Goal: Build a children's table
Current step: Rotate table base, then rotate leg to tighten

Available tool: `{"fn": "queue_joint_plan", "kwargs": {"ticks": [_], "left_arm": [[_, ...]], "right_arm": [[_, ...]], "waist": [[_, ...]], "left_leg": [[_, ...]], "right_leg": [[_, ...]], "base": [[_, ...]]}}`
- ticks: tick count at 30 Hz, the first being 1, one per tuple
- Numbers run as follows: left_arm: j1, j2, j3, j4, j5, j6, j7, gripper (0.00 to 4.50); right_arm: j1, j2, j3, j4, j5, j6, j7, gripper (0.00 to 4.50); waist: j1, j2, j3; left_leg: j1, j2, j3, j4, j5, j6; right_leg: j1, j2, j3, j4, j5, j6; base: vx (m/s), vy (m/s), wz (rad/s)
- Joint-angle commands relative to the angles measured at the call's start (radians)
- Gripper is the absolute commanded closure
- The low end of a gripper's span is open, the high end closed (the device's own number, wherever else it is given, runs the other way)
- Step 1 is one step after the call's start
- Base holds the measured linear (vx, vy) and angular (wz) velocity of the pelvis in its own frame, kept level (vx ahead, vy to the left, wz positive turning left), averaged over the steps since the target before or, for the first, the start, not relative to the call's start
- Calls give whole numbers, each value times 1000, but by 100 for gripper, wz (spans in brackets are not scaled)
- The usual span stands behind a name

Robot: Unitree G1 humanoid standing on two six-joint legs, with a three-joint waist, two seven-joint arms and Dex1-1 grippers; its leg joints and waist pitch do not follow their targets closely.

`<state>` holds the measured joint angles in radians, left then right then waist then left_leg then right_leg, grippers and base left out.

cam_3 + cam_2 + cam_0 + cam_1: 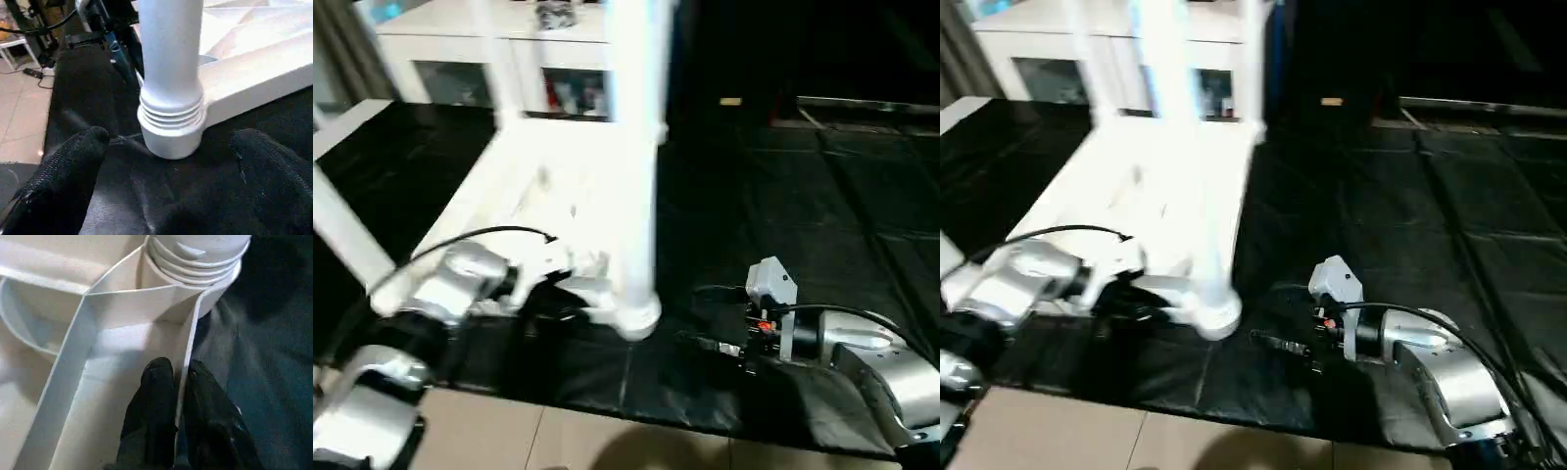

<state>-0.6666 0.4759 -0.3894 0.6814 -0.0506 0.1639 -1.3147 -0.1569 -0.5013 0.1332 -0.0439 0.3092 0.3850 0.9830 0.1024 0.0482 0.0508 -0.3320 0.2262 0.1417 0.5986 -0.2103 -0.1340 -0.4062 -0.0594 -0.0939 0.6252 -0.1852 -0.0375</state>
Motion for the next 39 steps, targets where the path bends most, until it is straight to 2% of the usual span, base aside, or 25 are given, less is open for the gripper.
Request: {"fn": "queue_joint_plan", "kwargs": {"ticks": [1, 3, 4, 5, 9, 11, 15, 18, 22, 23, 24, 26, 29, 37, 38, 39], "left_arm": [[23, -18, 8, -1, -6, 30, 38, 435], [25, -38, 14, 1, 1, 32, 74, 441], [24, -60, 29, 2, 0, 41, 116, 446], [23, -80, 45, 0, -3, 54, 155, 446], [44, -87, 58, -35, 0, -8, 175, 446], [60, -74, 48, -60, 13, -35, 169, 446], [90, -82, 81, -125, -47, 11, 130, 446], [114, -70, 66, -161, -65, 43, 78, 446], [116, -65, 60, -156, -52, 41, 85, 446], [116, -67, 64, -150, -42, 32, 96, 446], [116, -67, 64, -151, -41, 31, 95, 446], [120, -67, 67, -161, -34, 35, 88, 446], [127, -66, 70, -181, -36, 44, 87, 446], [145, -37, 36, -230, -41, 6, 3, 446], [147, -33, 29, -235, -38, 2, -9, 446], [147, -31, 26, -236, -37, 1, -14, 446]], "right_arm": [[-23, 8, -7, 12, -9, -11, -24, 0], [-28, 13, -11, 18, -12, -14, -37, 0], [-33, 15, -13, 25, -16, -15, -46, 0], [-37, 17, -14, 28, -15, -12, -50, 0], [-42, 45, -21, 31, 4, 8, -67, 0], [-43, 66, -27, 49, 6, 3, -86, 0], [-56, 73, -32, 82, 4, -7, -95, 0], [-70, 75, -54, 98, 25, -20, -87, 0], [-73, 72, -59, 105, 28, -30, -74, 0], [-78, 73, -60, 115, 28, -44, -69, 0], [-80, 74, -59, 117, 27, -46, -70, 0], [-89, 77, -56, 125, 25, -56, -69, 0], [-94, 76, -51, 124, 29, -63, -51, 0], [-120, 68, -16, 138, 63, -75, 71, 0], [-126, 68, -12, 146, 66, -73, 85, 0], [-129, 68, -10, 149, 66, -72, 91, 0]], "waist": [[7, -5, -69], [8, -3, -70], [6, -11, -70], [7, -8, -70], [3, -16, -69], [-1, -16, -70], [-4, -14, -69], [-4, -11, -71], [-5, -10, -70], [-5, -16, -70], [-4, -14, -70], [-4, -17, -69], [-4, -18, -69], [-4, -16, -70], [-4, -23, -70], [-3, -20, -70]], "left_leg": [[-25, -19, 18, -58, -99, 45], [-27, -18, 17, -57, -86, 52], [-28, -18, 19, -56, -85, 54], [-27, -19, 19, -56, -85, 56], [-31, -21, 18, -58, -82, 63], [-29, -19, 17, -59, -75, 66], [-26, -15, 19, -60, -77, 66], [-26, -12, 18, -60, -67, 68], [-25, -14, 19, -59, -66, 75], [-26, -15, 20, -59, -68, 75], [-25, -14, 20, -60, -69, 74], [-25, -15, 21, -60, -73, 75], [-27, -15, 20, -60, -63, 77], [-26, -12, 20, -60, -62, 90], [-26, -11, 20, -61, -63, 90], [-26, -10, 19, -62, -65, 91]], "right_leg": [[79, -61, 48, -92, -234, -129], [79, -60, 48, -91, -223, -126], [80, -58, 47, -91, -219, -125], [79, -58, 46, -91, -224, -123], [80, -60, 46, -95, -268, -95], [77, -61, 47, -93, -262, -94], [73, -62, 48, -93, -258, -109], [73, -63, 50, -85, -203, -131], [74, -62, 50, -85, -190, -138], [75, -63, 49, -87, -201, -134], [75, -63, 49, -86, -208, -133], [74, -64, 49, -90, -237, -120], [74, -63, 49, -89, -236, -115], [73, -64, 50, -85, -206, -132], [74, -65, 50, -85, -206, -134], [73, -66, 50, -83, -207, -136]], "base": [[0, 0, 0], [0, 0, 0], [0, 0, 0], [0, 0, 0], [0, 0, 0], [0, 0, 0], [0, 0, 0], [0, 0, 0], [0, 0, 0], [0, 0, 0], [0, 0, 0], [0, 0, 0], [0, 0, 0], [0, 0, 0], [0, 0, 0], [0, 0, 0]]}}
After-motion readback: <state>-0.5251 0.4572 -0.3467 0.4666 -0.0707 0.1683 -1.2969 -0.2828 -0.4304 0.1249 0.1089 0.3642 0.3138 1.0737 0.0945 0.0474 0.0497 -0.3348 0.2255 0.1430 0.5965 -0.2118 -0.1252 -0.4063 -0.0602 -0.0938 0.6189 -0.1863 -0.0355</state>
